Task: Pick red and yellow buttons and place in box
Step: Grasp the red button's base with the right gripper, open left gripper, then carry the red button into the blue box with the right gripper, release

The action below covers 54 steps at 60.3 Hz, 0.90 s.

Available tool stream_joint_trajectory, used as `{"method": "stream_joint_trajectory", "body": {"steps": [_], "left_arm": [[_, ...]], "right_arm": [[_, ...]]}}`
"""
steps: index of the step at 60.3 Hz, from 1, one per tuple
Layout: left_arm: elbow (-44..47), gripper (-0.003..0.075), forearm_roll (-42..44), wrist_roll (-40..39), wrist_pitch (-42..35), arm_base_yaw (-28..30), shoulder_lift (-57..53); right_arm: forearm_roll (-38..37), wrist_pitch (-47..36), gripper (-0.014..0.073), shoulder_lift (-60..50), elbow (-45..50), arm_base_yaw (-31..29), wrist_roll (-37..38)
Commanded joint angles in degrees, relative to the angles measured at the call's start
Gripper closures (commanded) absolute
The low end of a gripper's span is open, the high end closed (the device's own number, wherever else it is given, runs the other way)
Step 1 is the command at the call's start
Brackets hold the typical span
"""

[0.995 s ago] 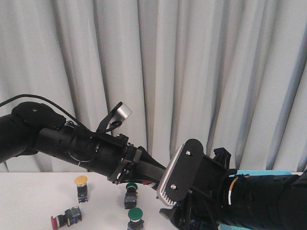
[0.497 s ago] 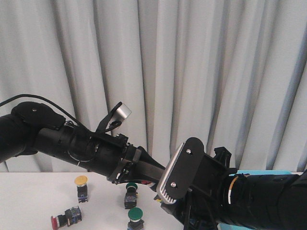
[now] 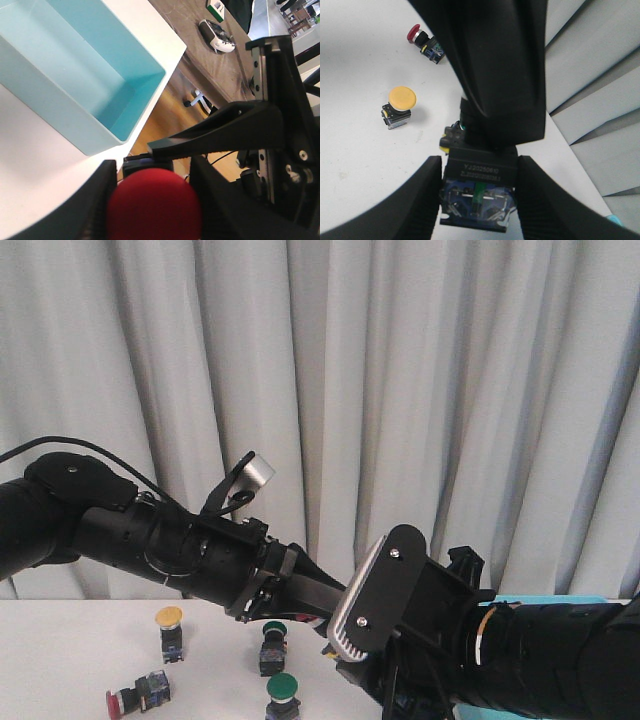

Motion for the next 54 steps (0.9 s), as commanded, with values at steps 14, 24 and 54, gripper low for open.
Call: {"method": "stream_joint_trajectory", "body": {"steps": [14,24,54], "left_arm": [[-2.0,0.0158,-5.1,-0.4,-5.0,-0.3,-2.9],[-2.0,0.0107,-4.6,-0.4,-8.2,-0.3,-2.9],[-2.0,0.0286,30.5,-18.5,-19.5,9.3,-2.9]], "right_arm": [[-0.7,-2.8,0.0585,0.9,-1.8,-0.1,-0.1],[-0.7,-2.8,0.0585,1.0,-1.8,-0.1,0.1],[-4.9,-1.4,0.0580,1.0,-1.8,-10.6,15.0]]}}
